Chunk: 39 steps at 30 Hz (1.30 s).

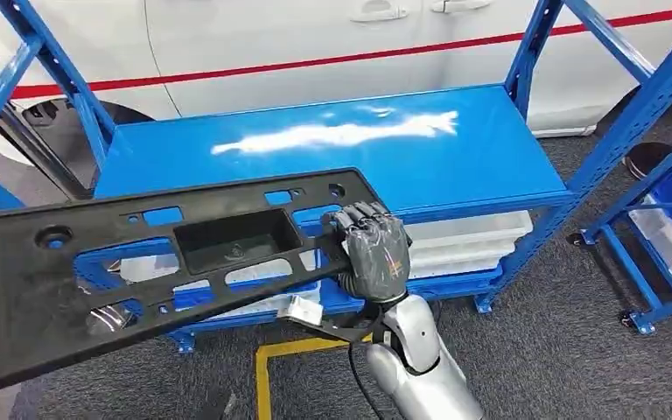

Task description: Take the parts from the cabinet and place them on the table.

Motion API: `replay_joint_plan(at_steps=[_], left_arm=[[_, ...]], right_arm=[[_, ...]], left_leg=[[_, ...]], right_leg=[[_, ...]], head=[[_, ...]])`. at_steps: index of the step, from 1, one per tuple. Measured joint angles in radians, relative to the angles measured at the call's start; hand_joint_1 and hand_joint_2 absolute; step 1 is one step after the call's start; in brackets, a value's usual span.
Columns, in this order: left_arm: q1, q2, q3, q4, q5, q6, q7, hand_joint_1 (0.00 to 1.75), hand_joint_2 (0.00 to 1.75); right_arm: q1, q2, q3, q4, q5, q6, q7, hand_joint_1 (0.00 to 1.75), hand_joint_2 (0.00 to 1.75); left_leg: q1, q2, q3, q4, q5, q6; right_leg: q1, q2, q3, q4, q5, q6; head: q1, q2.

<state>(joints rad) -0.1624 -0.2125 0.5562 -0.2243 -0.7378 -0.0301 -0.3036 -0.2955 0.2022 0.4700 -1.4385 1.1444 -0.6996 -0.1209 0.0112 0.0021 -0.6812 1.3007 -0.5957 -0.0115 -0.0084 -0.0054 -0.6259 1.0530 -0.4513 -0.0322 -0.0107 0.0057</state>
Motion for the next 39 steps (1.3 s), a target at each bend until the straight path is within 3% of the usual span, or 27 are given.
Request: replay_joint_plan(at_steps=[3,4,7,8,9,10,12,13,14,15,16,18,19,20,23,24,26,28,29,30,31,33,34,38,39], left_arm=[[-0.005,0.0,-0.001,0.0,-0.003,-0.001,0.001,0.0,1.75],[-0.008,0.002,-0.001,0.0,-0.003,0.0,0.002,0.0,1.75],[-0.009,0.003,-0.002,0.0,-0.003,0.002,0.002,0.0,1.75],[-0.007,0.005,-0.002,0.0,-0.002,0.002,0.002,0.0,1.75],[-0.008,0.005,-0.002,0.0,0.0,0.002,0.001,0.0,1.75],[-0.01,0.005,-0.002,0.0,0.001,0.0,0.001,0.0,1.75],[-0.014,0.006,-0.003,0.0,0.001,-0.006,0.001,0.0,1.75],[-0.014,0.006,-0.003,0.0,0.001,-0.006,0.0,0.0,1.75],[-0.012,0.006,-0.003,0.0,0.0,-0.008,0.0,0.0,1.75],[-0.011,0.006,-0.003,0.0,0.0,-0.008,0.0,0.0,1.75],[-0.01,0.006,-0.003,0.0,0.0,-0.008,0.0,0.0,1.75],[-0.01,0.006,-0.004,0.0,0.0,-0.009,-0.001,0.0,1.75],[-0.01,0.006,-0.005,0.0,-0.001,-0.009,-0.002,0.0,1.75],[-0.011,0.006,-0.005,0.0,-0.002,-0.009,-0.002,0.0,1.75],[-0.009,0.009,-0.005,0.0,-0.004,-0.008,-0.002,0.0,1.75],[-0.008,0.011,-0.005,0.0,-0.004,-0.006,-0.001,0.0,1.75],[-0.006,0.012,-0.005,0.0,-0.004,-0.005,0.0,0.0,1.75],[-0.005,0.015,-0.005,0.0,-0.005,-0.005,0.0,0.0,1.75],[-0.004,0.016,-0.005,0.0,-0.005,-0.004,0.001,0.0,1.75],[-0.002,0.017,-0.005,0.0,-0.005,-0.003,0.002,0.0,1.75],[-0.001,0.018,-0.005,0.0,-0.005,-0.002,0.002,0.0,1.75],[-0.003,0.023,-0.005,0.0,-0.006,-0.002,0.002,0.0,1.75],[-0.006,0.027,-0.005,-0.001,-0.006,-0.001,0.002,0.0,1.75],[-0.005,0.031,-0.006,-0.001,-0.009,-0.001,0.004,0.0,1.75],[-0.005,0.031,-0.006,-0.001,-0.01,-0.001,0.005,0.0,1.75]], right_arm=[[0.003,0.0,0.0,-0.011,-0.004,0.0,-0.017,1.75,1.75],[0.002,0.0,0.0,-0.017,-0.009,0.0,-0.021,1.75,1.75],[0.002,0.0,0.001,-0.019,-0.014,0.0,-0.026,1.75,1.75],[0.002,0.0,0.001,-0.019,-0.015,0.0,-0.026,1.75,1.75],[0.002,0.0,0.001,-0.02,-0.016,0.0,-0.028,1.75,1.75],[0.001,-0.001,0.001,-0.02,-0.018,0.0,-0.031,1.75,1.75],[0.001,-0.001,0.002,-0.021,-0.025,0.0,-0.037,1.75,1.75],[0.002,-0.001,0.002,-0.021,-0.029,0.0,-0.041,1.75,1.75],[0.002,-0.002,0.002,-0.021,-0.031,0.0,-0.046,1.75,1.75],[0.002,-0.003,0.002,-0.021,-0.032,0.0,-0.048,1.75,1.75],[0.002,-0.003,0.002,-0.021,-0.032,0.0,-0.052,1.75,1.75],[-0.001,-0.003,0.005,-0.021,-0.032,0.0,-0.053,1.75,1.75],[-0.004,-0.003,0.006,-0.021,-0.032,0.0,-0.055,1.75,1.75],[-0.006,-0.002,0.009,-0.021,-0.034,0.0,-0.058,1.75,1.75],[-0.007,-0.002,0.014,-0.021,-0.043,0.0,-0.064,1.75,1.75],[-0.01,-0.002,0.016,-0.021,-0.045,0.0,-0.065,1.75,1.75],[-0.014,-0.001,0.021,-0.021,-0.047,0.0,-0.066,1.75,1.75],[-0.014,-0.001,0.025,-0.021,-0.049,0.0,-0.068,1.75,1.75],[-0.013,-0.001,0.026,-0.021,-0.049,0.0,-0.069,1.75,1.75],[-0.013,-0.001,0.027,-0.021,-0.05,0.0,-0.072,1.75,1.75],[-0.013,-0.001,0.027,-0.021,-0.051,0.0,-0.076,1.75,1.75],[-0.014,0.0,0.03,-0.021,-0.057,0.0,-0.082,1.75,1.75],[-0.014,0.001,0.031,-0.024,-0.058,0.0,-0.085,1.75,1.75],[-0.016,0.001,0.037,-0.027,-0.058,0.0,-0.087,1.75,1.75],[-0.016,0.001,0.037,-0.03,-0.054,0.0,-0.087,1.75,1.75]], left_leg=[[-0.003,-0.001,0.144,-0.243,0.099,0.021],[-0.008,-0.001,0.158,-0.271,0.084,0.024],[-0.015,-0.004,0.15,-0.279,0.098,0.029],[-0.013,-0.004,0.15,-0.293,0.111,0.036],[-0.002,0.001,0.152,-0.304,0.124,0.041],[-0.004,0.002,0.145,-0.307,0.132,0.045],[-0.005,0.003,0.126,-0.303,0.142,0.053],[-0.006,0.004,0.116,-0.301,0.147,0.053],[-0.006,0.004,0.107,-0.298,0.152,0.052],[-0.006,0.004,0.098,-0.293,0.155,0.05],[-0.004,0.004,0.089,-0.286,0.156,0.048],[-0.002,0.003,0.076,-0.27,0.157,0.043],[-0.007,0.002,0.066,-0.264,0.158,0.035],[-0.009,0.002,0.06,-0.253,0.16,0.03],[-0.005,0.001,0.058,-0.262,0.173,0.013],[-0.005,0.0,0.053,-0.257,0.169,0.01],[-0.001,0.0,0.02,-0.175,0.087,0.0],[0.001,0.0,-0.031,-0.024,0.001,-0.007],[0.001,0.0,-0.044,0.03,-0.02,-0.007],[0.001,0.0,-0.033,0.029,-0.013,-0.005],[0.0,0.0,0.003,-0.018,0.013,-0.002],[-0.002,0.0,0.114,-0.192,0.082,0.01],[-0.005,-0.001,0.155,-0.272,0.083,0.019],[-0.017,-0.004,0.156,-0.286,0.098,0.031],[-0.007,-0.002,0.158,-0.304,0.115,0.04]], right_leg=[[0.002,0.002,-0.004,0.001,0.008,0.004],[0.005,0.001,-0.007,0.0,0.013,0.011],[0.001,-0.001,-0.013,-0.005,0.028,0.029],[0.003,0.0,-0.012,-0.009,0.035,0.036],[0.003,0.001,-0.015,-0.004,0.024,0.041],[0.001,0.003,-0.027,0.023,-0.011,0.045],[-0.001,0.004,-0.083,0.165,-0.108,0.051],[-0.002,0.004,-0.108,0.237,-0.14,0.054],[-0.004,0.003,-0.117,0.274,-0.148,0.057],[-0.006,0.003,-0.104,0.266,-0.136,0.058],[-0.008,0.003,-0.068,0.215,-0.106,0.059],[-0.014,0.003,0.042,0.044,-0.041,0.059],[-0.009,0.005,0.053,0.012,-0.063,0.055],[-0.007,0.008,0.045,0.009,-0.049,0.043],[-0.002,0.008,0.038,0.01,-0.038,0.024],[-0.008,0.004,0.034,0.004,-0.03,0.012],[-0.008,0.003,0.021,0.003,-0.019,-0.002],[-0.004,0.001,0.005,0.003,-0.008,-0.005],[-0.002,0.001,-0.004,0.004,-0.001,-0.005],[-0.001,0.001,-0.011,0.004,0.004,-0.005],[0.0,0.001,-0.017,0.005,0.009,-0.004],[0.002,0.002,-0.022,0.005,0.017,0.0],[0.0,0.001,-0.023,0.004,0.021,0.003],[-0.002,-0.001,-0.027,-0.006,0.044,0.03],[0.002,0.001,-0.029,-0.006,0.043,0.036]], head=[[0.0,0.0],[0.0,0.0],[0.0,0.0],[0.0,0.0],[0.0,0.0],[0.0,0.0],[0.0,0.0],[0.0,0.0],[0.0,0.0],[0.0,0.0],[0.0,0.0],[0.0,0.0],[0.0,0.0],[-0.001,0.0],[0.0,0.0],[0.0,0.0],[0.0,0.0],[0.0,0.0],[0.0,0.0],[0.0,0.0],[0.0,0.0],[0.0,0.0],[0.0,0.0],[0.0,0.0],[0.0,0.0]])
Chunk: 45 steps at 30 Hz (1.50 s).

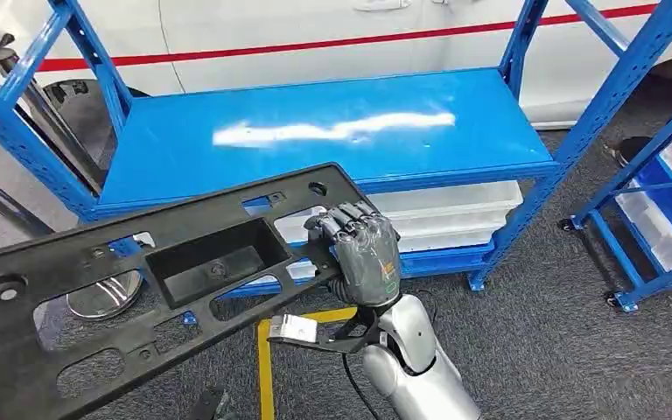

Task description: Take the parts from the cabinet and place them on the table.

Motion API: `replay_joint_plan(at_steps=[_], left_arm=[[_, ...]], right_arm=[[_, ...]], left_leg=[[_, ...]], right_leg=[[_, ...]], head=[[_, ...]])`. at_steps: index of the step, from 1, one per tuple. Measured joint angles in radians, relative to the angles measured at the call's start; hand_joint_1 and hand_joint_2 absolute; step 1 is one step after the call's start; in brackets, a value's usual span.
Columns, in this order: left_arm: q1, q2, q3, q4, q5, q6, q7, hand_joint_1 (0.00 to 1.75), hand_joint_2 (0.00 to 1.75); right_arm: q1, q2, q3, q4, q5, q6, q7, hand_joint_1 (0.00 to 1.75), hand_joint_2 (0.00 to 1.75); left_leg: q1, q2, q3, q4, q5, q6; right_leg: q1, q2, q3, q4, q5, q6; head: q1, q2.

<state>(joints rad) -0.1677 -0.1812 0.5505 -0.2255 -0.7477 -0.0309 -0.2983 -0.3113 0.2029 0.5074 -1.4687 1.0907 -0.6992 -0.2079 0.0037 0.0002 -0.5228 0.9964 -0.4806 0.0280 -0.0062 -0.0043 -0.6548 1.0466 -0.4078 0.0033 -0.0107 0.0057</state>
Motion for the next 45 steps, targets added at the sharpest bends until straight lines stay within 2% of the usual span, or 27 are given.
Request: replay_joint_plan(at_steps=[1,2,4,5,7,9,10,14,15,17,19,20,21,22,23,25,26,30,31,33,35,36,37,38,40,41,45], left_arm=[[-0.003,0.0,-0.001,0.0,-0.003,0.0,0.001,0.0,1.75],[-0.007,0.0,-0.001,0.0,-0.006,-0.001,0.002,0.0,1.75],[-0.012,-0.001,-0.002,0.0,-0.008,-0.002,0.002,0.0,1.75],[-0.012,0.0,-0.002,0.0,-0.008,-0.003,0.002,0.0,1.75],[-0.013,0.0,-0.002,0.0,-0.008,-0.003,0.002,0.0,1.75],[-0.016,-0.001,-0.002,0.0,-0.007,-0.005,0.002,0.0,1.75],[-0.018,-0.001,-0.002,0.0,-0.007,-0.006,0.002,0.0,1.75],[-0.027,0.0,-0.002,0.0,-0.006,-0.006,0.001,0.0,1.75],[-0.027,0.0,-0.002,0.0,-0.006,-0.006,0.001,0.0,1.75],[-0.027,0.0,-0.002,0.0,-0.006,-0.006,0.001,0.0,1.75],[-0.029,0.0,-0.002,0.0,-0.006,-0.007,0.001,0.0,1.75],[-0.028,0.0,-0.002,0.0,-0.006,-0.008,0.001,0.0,1.75],[-0.028,0.0,-0.002,0.0,-0.006,-0.008,0.001,0.0,1.75],[-0.028,0.0,-0.002,0.0,-0.006,-0.008,0.002,0.0,1.75],[-0.028,0.0,-0.002,0.0,-0.006,-0.008,0.002,0.0,1.75],[-0.031,0.0,-0.002,0.0,-0.006,-0.008,0.002,0.0,1.75],[-0.034,0.0,-0.002,0.0,-0.006,-0.008,0.002,0.0,1.75],[-0.032,0.0,-0.002,0.0,-0.006,-0.008,0.002,0.0,1.75],[-0.034,-0.001,-0.002,0.0,-0.006,-0.008,0.002,0.0,1.75],[-0.038,-0.001,-0.002,0.0,-0.006,-0.008,0.002,0.0,1.75],[-0.036,-0.001,-0.002,0.0,-0.006,-0.008,0.002,0.0,1.75],[-0.036,-0.001,-0.002,0.0,-0.006,-0.008,0.002,0.0,1.75],[-0.036,-0.001,-0.002,0.0,-0.005,-0.008,0.002,0.0,1.75],[-0.035,-0.001,-0.002,0.0,-0.005,-0.008,0.002,0.0,1.75],[-0.035,-0.002,-0.002,0.0,-0.006,-0.009,0.002,0.0,1.75],[-0.035,-0.002,-0.003,0.0,-0.006,-0.01,0.002,0.0,1.75],[-0.035,-0.002,-0.005,0.0,-0.008,-0.011,0.001,0.0,1.75]], right_arm=[[-0.001,0.0,0.0,-0.001,0.004,0.0,0.001,1.75,1.75],[-0.001,0.0,0.0,-0.003,0.005,0.0,0.003,1.75,1.75],[0.0,0.0,0.0,-0.006,0.008,0.0,0.003,1.75,1.75],[0.001,-0.001,0.001,-0.006,0.008,0.0,0.005,1.75,1.75],[0.001,-0.003,0.003,-0.005,0.008,0.0,0.009,1.75,1.75],[-0.002,-0.003,0.008,-0.005,0.006,0.0,0.012,1.75,1.75],[-0.006,-0.003,0.011,-0.005,0.006,0.0,0.013,1.75,1.75],[-0.01,-0.003,0.017,-0.007,0.005,0.0,0.02,1.75,1.75],[-0.012,-0.003,0.018,-0.007,0.005,0.0,0.021,1.75,1.75],[-0.017,-0.002,0.022,-0.008,0.005,0.0,0.021,1.75,1.75],[-0.018,-0.002,0.024,-0.008,0.005,0.0,0.021,1.75,1.75],[-0.018,-0.002,0.024,-0.008,0.005,0.0,0.021,1.75,1.75],[-0.018,-0.002,0.025,-0.008,0.007,0.0,0.021,1.75,1.75],[-0.018,-0.002,0.026,-0.008,0.008,0.0,0.021,1.75,1.75],[-0.018,-0.002,0.027,-0.008,0.01,0.0,0.023,1.75,1.75],[-0.021,-0.002,0.031,-0.008,0.011,0.0,0.027,1.75,1.75],[-0.022,-0.002,0.032,-0.01,0.011,0.0,0.03,1.75,1.75],[-0.025,-0.002,0.035,-0.011,0.011,0.0,0.033,1.75,1.75],[-0.026,-0.003,0.035,-0.011,0.013,0.0,0.033,1.75,1.75],[-0.027,-0.003,0.035,-0.011,0.013,0.0,0.035,1.75,1.75],[-0.026,-0.003,0.035,-0.011,0.013,0.0,0.035,1.75,1.75],[-0.026,-0.005,0.035,-0.01,0.013,0.0,0.036,1.75,1.75],[-0.026,-0.006,0.035,-0.01,0.013,0.0,0.036,1.75,1.75],[-0.026,-0.007,0.035,-0.01,0.013,0.0,0.035,1.75,1.75],[-0.027,-0.007,0.037,-0.011,0.017,0.0,0.035,1.75,1.75],[-0.029,-0.007,0.038,-0.011,0.02,0.0,0.036,1.75,1.75],[-0.028,-0.007,0.04,-0.013,0.026,0.0,0.04,1.75,1.75]], left_leg=[[0.002,0.006,-0.003,-0.006,0.01,0.004],[0.002,0.006,-0.013,-0.007,0.017,0.011],[0.001,0.007,-0.033,-0.002,0.027,0.014],[0.0,0.008,-0.043,0.002,0.032,0.013],[0.001,0.009,-0.06,0.012,0.036,0.01],[0.004,0.008,-0.074,0.027,0.037,0.006],[0.004,0.008,-0.08,0.036,0.036,0.003],[0.0,0.007,-0.096,0.042,0.051,-0.021],[0.0,0.007,-0.1,0.043,0.052,-0.026],[0.003,0.006,-0.12,0.095,-0.011,-0.037],[0.007,0.006,-0.168,0.236,-0.099,-0.044],[0.007,0.006,-0.187,0.302,-0.129,-0.046],[0.007,0.006,-0.19,0.332,-0.136,-0.046],[0.007,0.006,-0.17,0.313,-0.122,-0.045],[0.007,0.006,-0.127,0.249,-0.089,-0.041],[0.005,0.004,-0.013,0.069,-0.021,-0.028],[0.001,0.002,0.011,0.021,-0.04,-0.023],[-0.009,-0.001,0.002,0.008,-0.013,-0.009],[0.004,0.004,0.004,-0.009,0.005,-0.001],[0.001,0.008,-0.015,-0.01,0.021,0.013],[-0.001,0.01,-0.037,-0.005,0.032,0.014],[-0.001,0.01,-0.049,-0.001,0.038,0.012],[-0.001,0.01,-0.061,0.004,0.043,0.011],[-0.001,0.01,-0.072,0.01,0.047,0.008],[0.001,0.01,-0.091,0.026,0.05,0.003],[-0.002,0.01,-0.102,0.034,0.051,-0.002],[-0.002,0.009,-0.111,0.038,0.072,-0.029]], right_leg=[[-0.003,0.001,-0.007,0.011,-0.02,0.004],[-0.002,0.002,-0.026,0.058,-0.068,0.007],[-0.006,0.003,-0.085,0.216,-0.159,0.013],[-0.007,0.003,-0.104,0.279,-0.182,0.016],[-0.009,0.002,-0.077,0.264,-0.16,0.018],[-0.012,0.002,0.033,0.096,-0.088,0.018],[-0.013,0.003,0.066,0.024,-0.091,0.016],[0.0,0.006,0.058,0.022,-0.08,-0.007],[-0.005,0.005,0.056,0.014,-0.072,-0.019],[-0.008,0.002,0.047,0.01,-0.06,-0.036],[-0.005,0.0,0.033,0.01,-0.05,-0.042],[-0.003,0.0,0.026,0.011,-0.045,-0.042],[-0.002,0.0,0.018,0.011,-0.039,-0.042],[-0.002,0.0,0.01,0.011,-0.033,-0.041],[-0.002,0.001,0.006,0.011,-0.028,-0.04],[-0.001,0.002,0.004,0.011,-0.022,-0.035],[0.0,0.002,0.002,0.01,-0.016,-0.028],[-0.004,0.0,-0.001,-0.002,0.01,-0.002],[-0.003,0.001,-0.006,0.004,-0.002,0.003],[-0.006,0.004,-0.04,0.092,-0.1,0.008],[-0.008,0.004,-0.084,0.239,-0.183,0.015],[-0.008,0.004,-0.093,0.283,-0.192,0.018],[-0.009,0.004,-0.082,0.286,-0.178,0.02],[-0.011,0.003,-0.048,0.248,-0.148,0.021],[-0.014,0.002,0.063,0.09,-0.094,0.02],[-0.013,0.003,0.101,0.024,-0.119,0.015],[0.0,0.006,0.09,0.013,-0.1,-0.012]], head=[[0.0,0.0],[0.001,0.0],[0.0,0.0],[0.0,0.0],[0.0,0.0],[0.0,0.0],[0.0,0.0],[0.0,0.0],[0.0,0.0],[0.0,0.0],[0.0,0.0],[0.0,0.0],[0.0,0.0],[0.0,0.0],[0.0,0.0],[0.0,0.0],[0.0,0.0],[0.0,0.0],[0.0,0.0],[0.0,0.0],[0.0,0.0],[0.0,0.0],[0.0,0.0],[0.0,0.0],[0.0,0.0],[0.0,0.0],[0.0,0.0]])
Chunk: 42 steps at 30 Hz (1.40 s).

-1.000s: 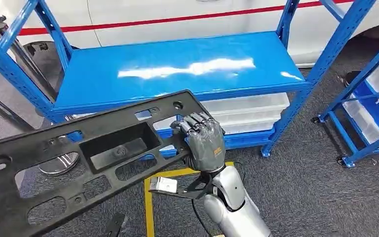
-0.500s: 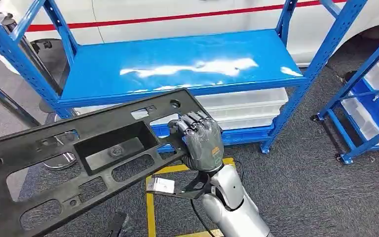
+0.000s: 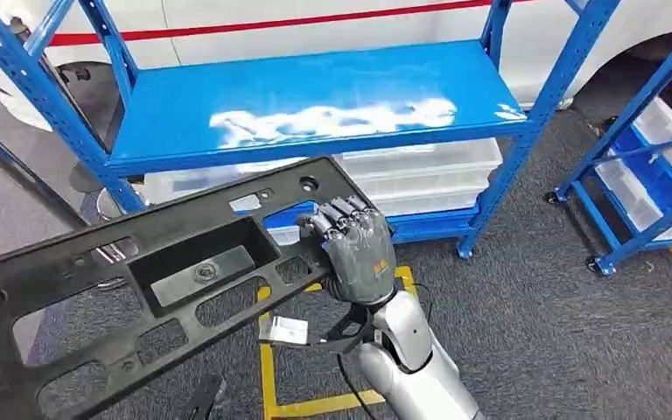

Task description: Take the parts from the cabinet and place them on the table.

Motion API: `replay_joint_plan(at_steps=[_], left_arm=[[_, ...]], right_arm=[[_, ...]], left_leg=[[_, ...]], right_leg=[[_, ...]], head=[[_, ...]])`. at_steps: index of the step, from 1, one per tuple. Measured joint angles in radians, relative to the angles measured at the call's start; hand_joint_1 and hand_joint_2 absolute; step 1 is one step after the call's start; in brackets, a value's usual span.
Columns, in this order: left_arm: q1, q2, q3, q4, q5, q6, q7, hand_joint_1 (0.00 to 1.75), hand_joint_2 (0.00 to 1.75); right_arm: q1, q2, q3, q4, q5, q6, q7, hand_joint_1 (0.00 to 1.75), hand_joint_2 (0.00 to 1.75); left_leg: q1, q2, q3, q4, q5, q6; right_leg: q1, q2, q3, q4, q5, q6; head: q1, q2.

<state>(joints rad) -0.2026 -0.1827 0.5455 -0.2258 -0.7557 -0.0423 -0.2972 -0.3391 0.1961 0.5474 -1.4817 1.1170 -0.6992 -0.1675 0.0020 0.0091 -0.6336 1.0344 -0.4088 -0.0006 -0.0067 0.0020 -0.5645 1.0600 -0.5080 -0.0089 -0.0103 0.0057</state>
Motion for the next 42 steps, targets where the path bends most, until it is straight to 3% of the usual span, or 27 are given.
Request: replay_joint_plan(at_steps=[1,3,4,8,9,10,11,12,13,14,18,19,20,22,23,25,27,28,29,33,34,35,37,38,39,40,42], left_arm=[[0.001,0.0,0.0,0.0,0.0,0.0,0.0,0.0,1.75],[0.001,0.0,-0.002,0.0,0.0,0.0,0.0,0.0,1.75],[0.001,0.0,-0.003,0.0,0.0,-0.001,0.0,0.0,1.75],[0.001,0.0,-0.003,0.0,0.0,-0.001,0.001,0.0,1.75],[0.002,0.0,-0.004,0.0,0.0,-0.002,0.001,0.0,1.75],[0.002,0.0,-0.004,0.0,-0.001,-0.002,0.001,0.0,1.75],[0.001,0.0,-0.004,0.0,-0.001,-0.002,0.001,0.0,1.75],[0.0,0.0,-0.004,0.0,-0.001,-0.002,0.001,0.0,1.75],[-0.002,0.0,-0.004,0.0,-0.001,-0.002,0.001,0.0,1.75],[-0.004,0.0,-0.004,0.0,-0.001,-0.002,0.001,0.0,1.75],[-0.003,-0.001,-0.005,0.0,0.0,-0.002,0.001,0.0,1.75],[-0.004,-0.004,-0.005,0.0,-0.001,-0.002,0.001,0.0,1.75],[-0.004,-0.006,-0.006,0.0,-0.001,-0.003,0.001,0.0,1.75],[-0.001,-0.008,-0.006,0.0,-0.002,-0.003,0.001,0.0,1.75],[0.002,-0.009,-0.007,0.0,-0.002,-0.003,0.0,0.0,1.75],[0.008,-0.009,-0.01,0.0,-0.003,-0.003,0.0,0.0,1.75],[0.009,-0.01,-0.012,0.0,-0.005,-0.004,0.0,0.0,1.75],[0.009,-0.01,-0.013,0.0,-0.005,-0.004,0.0,0.0,1.75],[0.009,-0.011,-0.013,0.0,-0.005,-0.004,0.0,0.0,1.75],[0.011,-0.011,-0.014,0.0,-0.005,-0.005,-0.002,0.0,1.75],[0.011,-0.011,-0.014,0.0,-0.005,-0.005,-0.002,0.0,1.75],[0.011,-0.011,-0.014,0.0,-0.005,-0.005,-0.002,0.0,1.75],[0.011,-0.012,-0.015,0.0,-0.005,-0.005,-0.002,0.0,1.75],[0.011,-0.012,-0.015,0.0,-0.005,-0.005,-0.002,0.0,1.75],[0.011,-0.012,-0.015,0.0,-0.005,-0.005,0.0,0.0,1.75],[0.012,-0.012,-0.015,0.0,-0.005,-0.006,0.0,0.0,1.75],[0.011,-0.011,-0.015,0.0,-0.005,-0.006,0.0,0.0,1.75]], right_arm=[[-0.001,0.0,0.0,0.0,0.0,0.0,0.0,1.75,1.75],[-0.002,0.001,0.002,0.0,0.001,0.0,0.002,1.75,1.75],[-0.002,0.001,0.002,-0.001,0.001,0.0,0.002,1.75,1.75],[-0.002,0.001,0.003,0.0,0.001,0.0,0.002,1.75,1.75],[-0.001,0.001,0.005,0.0,0.003,0.0,0.004,1.75,1.75],[-0.001,0.001,0.006,0.0,0.003,0.0,0.005,1.75,1.75],[-0.001,0.001,0.006,0.0,0.003,0.0,0.006,1.75,1.75],[-0.001,0.001,0.007,-0.001,0.003,0.0,0.006,1.75,1.75],[-0.001,0.001,0.007,-0.002,0.003,0.0,0.006,1.75,1.75],[-0.002,0.001,0.007,-0.005,0.004,0.0,0.009,1.75,1.75],[0.0,0.001,0.009,-0.008,0.016,0.0,0.018,1.75,1.75],[0.0,0.0,0.009,-0.009,0.019,0.0,0.021,1.75,1.75],[0.001,-0.002,0.01,-0.009,0.021,0.0,0.021,1.75,1.75],[0.009,-0.004,0.012,-0.012,0.024,0.0,0.023,1.75,1.75],[0.015,-0.005,0.013,-0.012,0.027,0.0,0.026,1.75,1.75],[0.022,-0.009,0.014,-0.012,0.032,0.0,0.031,1.75,1.75],[0.022,-0.01,0.014,-0.013,0.034,0.0,0.032,1.75,1.75],[0.022,-0.01,0.014,-0.015,0.035,0.0,0.032,1.75,1.75],[0.022,-0.01,0.014,-0.015,0.035,0.0,0.032,1.75,1.75],[0.024,-0.011,0.015,-0.017,0.035,0.0,0.034,1.75,1.75],[0.023,-0.011,0.015,-0.017,0.035,0.0,0.035,1.75,1.75],[0.023,-0.01,0.015,-0.017,0.035,0.0,0.035,1.75,1.75],[0.023,-0.01,0.015,-0.017,0.035,0.0,0.035,1.75,1.75],[0.023,-0.01,0.015,-0.017,0.035,0.0,0.035,1.75,1.75],[0.023,-0.01,0.015,-0.017,0.036,0.0,0.035,1.75,1.75],[0.024,-0.01,0.015,-0.017,0.037,0.0,0.035,1.75,1.75],[0.024,-0.01,0.015,-0.017,0.037,0.0,0.037,1.75,1.75]], left_leg=[[0.003,-0.001,-0.006,0.004,-0.006,-0.004],[0.007,-0.003,-0.034,0.081,-0.095,-0.016],[0.009,-0.003,-0.052,0.139,-0.135,-0.02],[0.01,-0.003,-0.059,0.162,-0.149,-0.021],[0.01,-0.003,-0.09,0.288,-0.205,-0.026],[0.01,-0.003,-0.078,0.297,-0.191,-0.026],[0.01,-0.003,-0.002,0.199,-0.13,-0.021],[0.009,-0.003,0.062,0.106,-0.101,-0.015],[0.007,-0.005,0.121,0.018,-0.101,-0.006],[0.0,-0.005,0.151,-0.033,-0.116,0.0],[-0.001,-0.004,0.132,-0.055,-0.084,0.02],[0.004,0.002,0.134,-0.061,-0.07,0.024],[0.003,0.002,0.123,-0.063,-0.062,0.033],[0.001,0.002,0.1,-0.057,-0.048,0.04],[0.0,0.003,0.087,-0.052,-0.042,0.039],[0.001,0.003,0.059,-0.037,-0.033,0.036],[0.001,0.002,0.035,-0.017,-0.029,0.032],[0.001,0.002,0.026,-0.006,-0.029,0.03],[-0.004,0.001,0.013,0.001,-0.028,0.023],[-0.001,0.0,0.007,0.002,-0.006,-0.004],[0.004,-0.001,0.001,0.013,-0.024,-0.009],[0.004,-0.001,-0.014,0.043,-0.068,-0.014],[0.009,-0.001,-0.056,0.179,-0.172,-0.022],[0.009,-0.001,-0.074,0.248,-0.205,-0.024],[0.009,-0.001,-0.078,0.287,-0.214,-0.027],[0.01,-0.001,-0.063,0.284,-0.195,-0.028],[0.01,-0.001,0.031,0.157,-0.12,-0.025]], right_leg=[[-0.008,-0.003,-0.003,-0.011,0.011,-0.016],[-0.007,-0.006,-0.019,-0.013,0.028,-0.032],[-0.006,-0.006,-0.027,-0.013,0.034,-0.033],[-0.006,-0.006,-0.031,-0.013,0.036,-0.034],[-0.004,-0.007,-0.053,-0.011,0.052,-0.034],[-0.004,-0.007,-0.065,-0.009,0.06,-0.033],[-0.004,-0.006,-0.083,-0.006,0.072,-0.031],[-0.004,-0.005,-0.089,-0.006,0.079,-0.028],[-0.004,-0.005,-0.091,-0.006,0.085,-0.024],[-0.001,-0.005,-0.096,-0.006,0.092,-0.016],[-0.004,-0.005,-0.097,-0.024,0.121,0.011],[-0.007,-0.004,-0.104,-0.012,0.096,0.014],[-0.007,-0.004,-0.116,0.026,0.045,0.015],[-0.007,-0.003,-0.158,0.167,-0.058,0.02],[-0.007,-0.003,-0.175,0.234,-0.084,0.023],[-0.008,-0.003,-0.153,0.249,-0.054,0.025],[-0.01,-0.004,-0.057,0.118,0.005,0.023],[-0.01,-0.004,-0.004,0.038,0.005,0.02],[-0.004,-0.003,0.014,0.002,-0.019,0.014],[-0.001,-0.002,-0.003,-0.005,0.006,-0.014],[-0.005,-0.005,-0.007,-0.009,0.017,-0.025],[-0.005,-0.005,-0.016,-0.011,0.025,-0.032],[-0.005,-0.005,-0.037,-0.011,0.041,-0.037],[-0.004,-0.005,-0.049,-0.01,0.049,-0.037],[-0.004,-0.006,-0.06,-0.009,0.056,-0.036],[-0.004,-0.006,-0.07,-0.007,0.063,-0.035],[-0.004,-0.005,-0.09,-0.004,0.077,-0.032]], head=[[0.0,0.0],[0.0,0.0],[0.0,0.0],[0.0,0.0],[0.0,0.0],[0.0,0.0],[0.0,0.0],[0.0,0.0],[0.0,0.0],[0.0,0.0],[0.0,0.0],[0.0,0.0],[0.0,0.0],[0.0,0.0],[0.0,0.0],[0.0,0.0],[0.0,0.0],[0.0,0.0],[0.0,0.0],[0.0,0.0],[0.0,0.0],[-0.001,0.0],[0.0,0.0],[0.0,0.0],[0.0,0.0],[0.0,0.0],[0.0,0.0]])
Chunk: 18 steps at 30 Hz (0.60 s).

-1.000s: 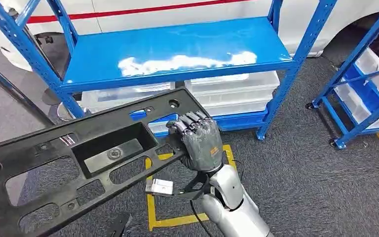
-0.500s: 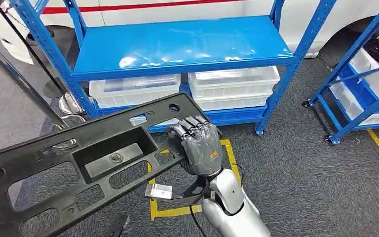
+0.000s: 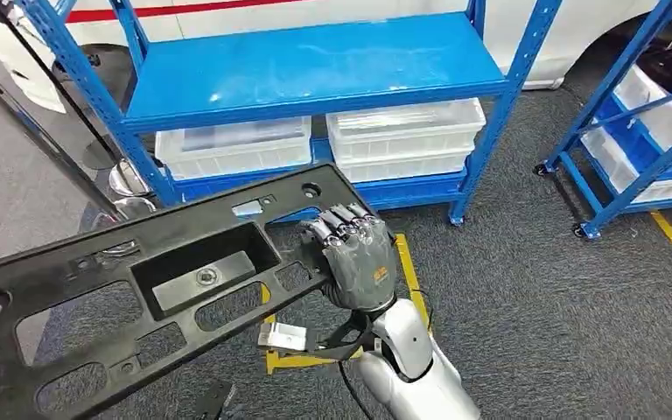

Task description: Take the parts from the cabinet and place them on the table.

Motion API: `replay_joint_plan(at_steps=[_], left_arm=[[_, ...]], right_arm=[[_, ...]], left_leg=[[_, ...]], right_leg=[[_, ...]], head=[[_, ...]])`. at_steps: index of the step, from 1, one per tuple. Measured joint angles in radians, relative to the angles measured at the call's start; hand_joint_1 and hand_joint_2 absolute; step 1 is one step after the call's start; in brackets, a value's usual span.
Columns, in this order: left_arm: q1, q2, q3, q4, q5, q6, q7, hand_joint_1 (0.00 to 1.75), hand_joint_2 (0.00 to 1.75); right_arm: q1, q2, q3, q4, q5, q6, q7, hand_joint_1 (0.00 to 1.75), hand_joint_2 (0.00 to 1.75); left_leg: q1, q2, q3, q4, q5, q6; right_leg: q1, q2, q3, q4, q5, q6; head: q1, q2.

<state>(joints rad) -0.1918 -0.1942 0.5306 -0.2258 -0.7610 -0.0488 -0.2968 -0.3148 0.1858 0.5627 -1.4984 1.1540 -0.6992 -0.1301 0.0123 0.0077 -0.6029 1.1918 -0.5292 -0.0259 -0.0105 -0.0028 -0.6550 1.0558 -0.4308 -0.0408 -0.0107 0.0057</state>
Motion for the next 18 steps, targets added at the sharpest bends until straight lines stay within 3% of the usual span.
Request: replay_joint_plan(at_steps=[1,2,3,6,7,8,9,11,12,13,14,16,17,18], left_arm=[[-0.001,0.0,0.0,0.0,0.0,0.0,0.0,0.0,1.75],[-0.004,0.0,0.0,0.0,0.0,-0.001,0.0,0.0,1.75],[-0.005,0.0,-0.001,0.0,0.0,-0.001,0.0,0.0,1.75],[-0.003,0.0,-0.003,0.0,-0.001,-0.001,0.0,0.0,1.75],[-0.001,-0.003,-0.003,0.0,-0.001,-0.001,0.0,0.0,1.75],[-0.002,-0.003,-0.004,0.0,-0.001,-0.001,0.0,0.0,1.75],[-0.005,-0.003,-0.005,0.0,-0.001,-0.001,0.0,0.0,1.75],[-0.004,-0.004,-0.005,0.0,-0.001,-0.001,0.0,0.0,1.75],[-0.003,-0.004,-0.005,0.0,-0.001,-0.001,0.0,0.0,1.75],[-0.002,-0.004,-0.005,0.0,-0.001,-0.001,0.0,0.0,1.75],[-0.002,-0.004,-0.005,0.0,-0.001,-0.001,0.0,0.0,1.75],[-0.002,-0.005,-0.005,0.0,-0.001,-0.001,0.0,0.0,1.75],[-0.002,-0.005,-0.005,0.0,-0.001,-0.001,0.001,0.0,1.75],[-0.004,-0.005,-0.005,0.0,-0.001,-0.001,0.001,0.0,1.75]], right_arm=[[0.0,0.0,0.0,0.0,0.0,0.0,0.0,1.75,1.75],[0.0,0.0,0.0,-0.001,0.001,0.0,0.0,1.75,1.75],[-0.001,0.0,0.0,-0.001,0.002,0.0,0.001,1.75,1.75],[0.001,0.0,0.0,-0.003,0.005,0.0,0.0,1.75,1.75],[0.002,-0.001,0.0,-0.003,0.006,0.0,0.0,1.75,1.75],[0.002,-0.002,0.0,-0.004,0.007,0.0,0.001,1.75,1.75],[0.002,-0.003,0.0,-0.004,0.007,0.0,0.0,1.75,1.75],[0.004,-0.004,0.0,-0.004,0.007,0.0,0.0,1.75,1.75],[0.005,-0.006,0.0,-0.004,0.007,0.0,0.0,1.75,1.75],[0.006,-0.008,0.0,-0.004,0.007,0.0,0.0,1.75,1.75],[0.008,-0.01,0.0,-0.004,0.007,0.0,0.0,1.75,1.75],[0.007,-0.01,0.0,-0.004,0.007,0.0,0.0,1.75,1.75],[0.005,-0.01,0.0,-0.004,0.007,0.0,0.0,1.75,1.75],[0.004,-0.01,0.0,-0.004,0.008,0.0,0.0,1.75,1.75]], left_leg=[[0.0,0.0,0.064,-0.091,0.023,0.005],[-0.002,-0.001,0.106,-0.164,0.002,0.011],[-0.008,-0.003,0.124,-0.195,0.0,0.014],[-0.013,-0.005,0.107,-0.194,0.018,0.031],[0.0,-0.003,0.11,-0.211,0.035,0.041],[-0.003,0.003,0.103,-0.213,0.045,0.047],[-0.004,0.003,0.09,-0.212,0.055,0.059],[-0.006,0.003,0.066,-0.206,0.068,0.06],[-0.007,0.004,0.052,-0.201,0.075,0.06],[-0.007,0.004,0.04,-0.196,0.079,0.058],[-0.007,0.004,0.027,-0.189,0.084,0.056],[-0.006,0.003,0.006,-0.173,0.088,0.051],[-0.007,0.003,-0.003,-0.162,0.089,0.048],[-0.012,0.002,-0.012,-0.154,0.091,0.042]], right_leg=[[0.0,0.001,-0.005,0.0,0.006,0.004],[0.001,0.001,-0.008,0.001,0.011,0.008],[0.003,0.0,-0.01,0.0,0.017,0.015],[0.0,-0.001,-0.008,-0.011,0.042,0.034],[0.004,0.001,-0.015,-0.009,0.038,0.042],[0.003,0.003,-0.025,0.012,0.004,0.045],[0.003,0.003,-0.045,0.069,-0.057,0.046],[0.002,0.003,-0.089,0.216,-0.15,0.048],[0.002,0.003,-0.101,0.273,-0.162,0.049],[0.001,0.003,-0.095,0.288,-0.146,0.049],[-0.001,0.003,-0.067,0.262,-0.113,0.049],[-0.004,0.002,0.038,0.118,-0.056,0.046],[-0.004,0.002,0.084,0.035,-0.082,0.042],[0.003,0.004,0.101,0.008,-0.088,0.039]], head=[[0.0,0.0],[0.0,0.0],[0.001,0.0],[0.0,0.0],[0.0,0.0],[0.001,0.0],[0.0,0.0],[0.0,0.0],[0.001,0.0],[0.0,0.0],[0.0,0.0],[0.0,0.0],[0.0,0.0],[0.0,0.0]])
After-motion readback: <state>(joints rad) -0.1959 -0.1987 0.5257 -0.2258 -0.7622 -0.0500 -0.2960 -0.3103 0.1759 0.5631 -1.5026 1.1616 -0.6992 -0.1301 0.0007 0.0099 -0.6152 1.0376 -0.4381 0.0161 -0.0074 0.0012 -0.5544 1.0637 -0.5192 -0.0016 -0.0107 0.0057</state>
